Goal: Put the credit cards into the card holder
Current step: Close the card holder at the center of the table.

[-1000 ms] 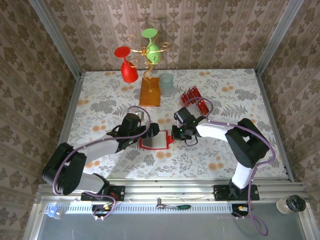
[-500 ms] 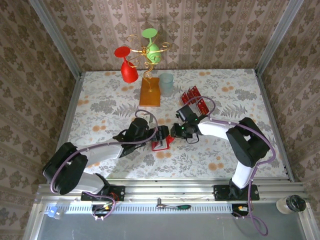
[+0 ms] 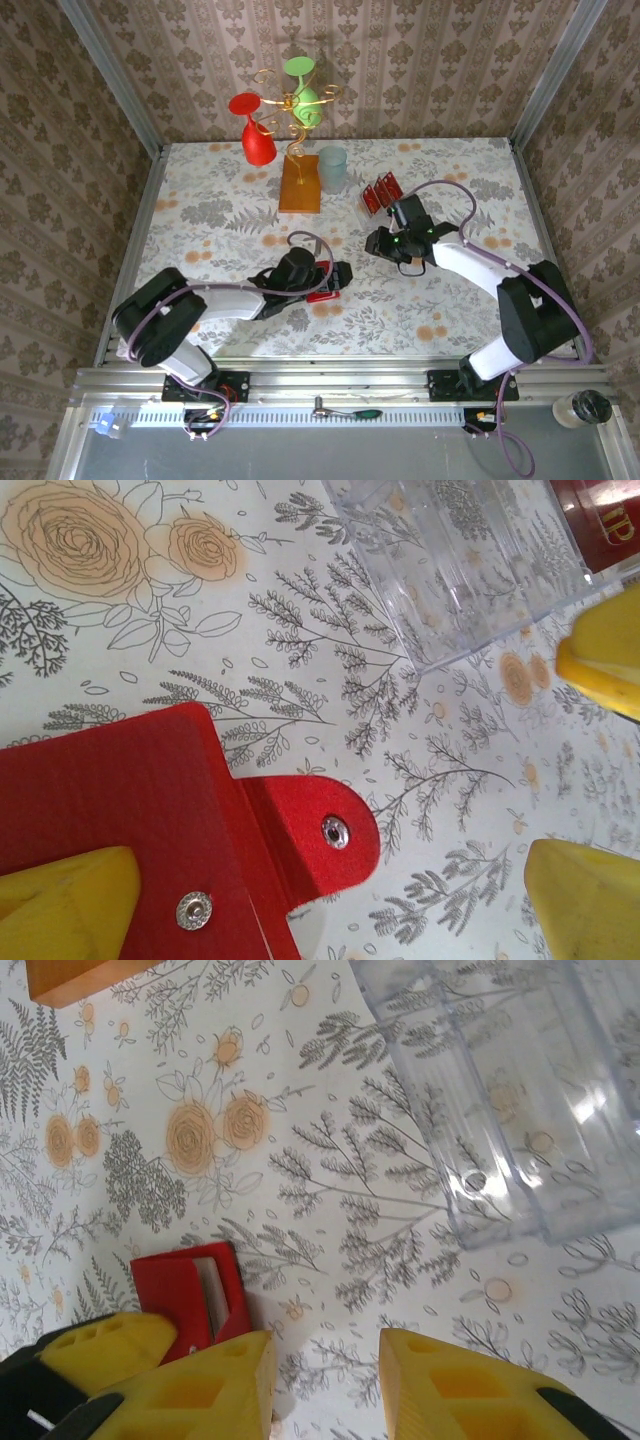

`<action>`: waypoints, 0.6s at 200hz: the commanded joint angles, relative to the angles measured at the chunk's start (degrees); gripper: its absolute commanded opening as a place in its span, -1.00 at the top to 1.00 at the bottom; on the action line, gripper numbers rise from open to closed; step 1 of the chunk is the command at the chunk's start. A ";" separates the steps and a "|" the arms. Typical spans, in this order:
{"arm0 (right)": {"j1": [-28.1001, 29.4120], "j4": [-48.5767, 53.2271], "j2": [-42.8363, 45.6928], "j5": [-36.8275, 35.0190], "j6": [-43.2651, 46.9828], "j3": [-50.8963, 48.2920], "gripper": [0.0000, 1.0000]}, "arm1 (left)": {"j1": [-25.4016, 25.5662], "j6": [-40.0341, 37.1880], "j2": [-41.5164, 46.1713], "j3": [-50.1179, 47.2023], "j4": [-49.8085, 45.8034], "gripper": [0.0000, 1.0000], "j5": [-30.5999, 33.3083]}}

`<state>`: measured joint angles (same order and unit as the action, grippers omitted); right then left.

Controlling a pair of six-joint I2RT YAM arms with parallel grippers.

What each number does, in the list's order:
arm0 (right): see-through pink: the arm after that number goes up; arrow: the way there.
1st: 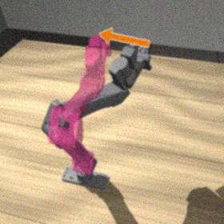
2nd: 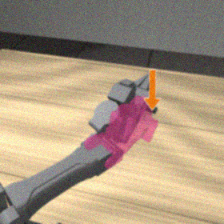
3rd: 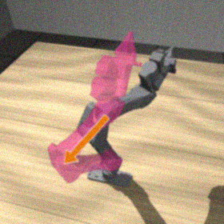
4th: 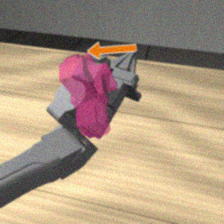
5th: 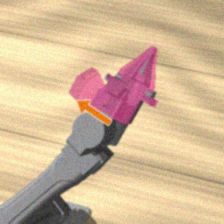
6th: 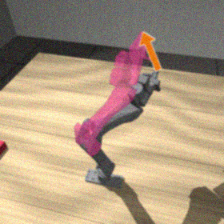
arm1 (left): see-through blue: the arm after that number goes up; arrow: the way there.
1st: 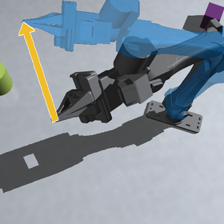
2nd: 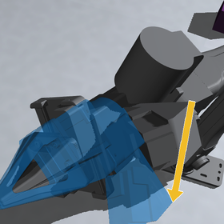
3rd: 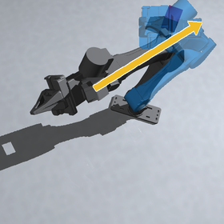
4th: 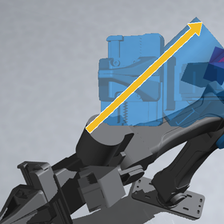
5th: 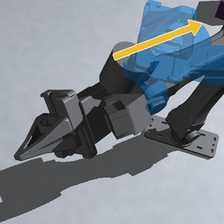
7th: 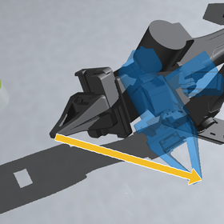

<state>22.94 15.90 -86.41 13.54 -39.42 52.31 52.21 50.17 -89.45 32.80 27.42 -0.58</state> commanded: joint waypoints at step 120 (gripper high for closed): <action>7.08 0.49 4.97 2.11 0.12 0.68 0.45 | -7.79 -3.67 15.02 2.12 -11.36 -1.00 -1.77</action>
<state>25.76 15.64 -81.32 15.86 -39.44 49.36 47.37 48.12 -78.81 34.28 20.88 -0.67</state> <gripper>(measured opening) 0.285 0.999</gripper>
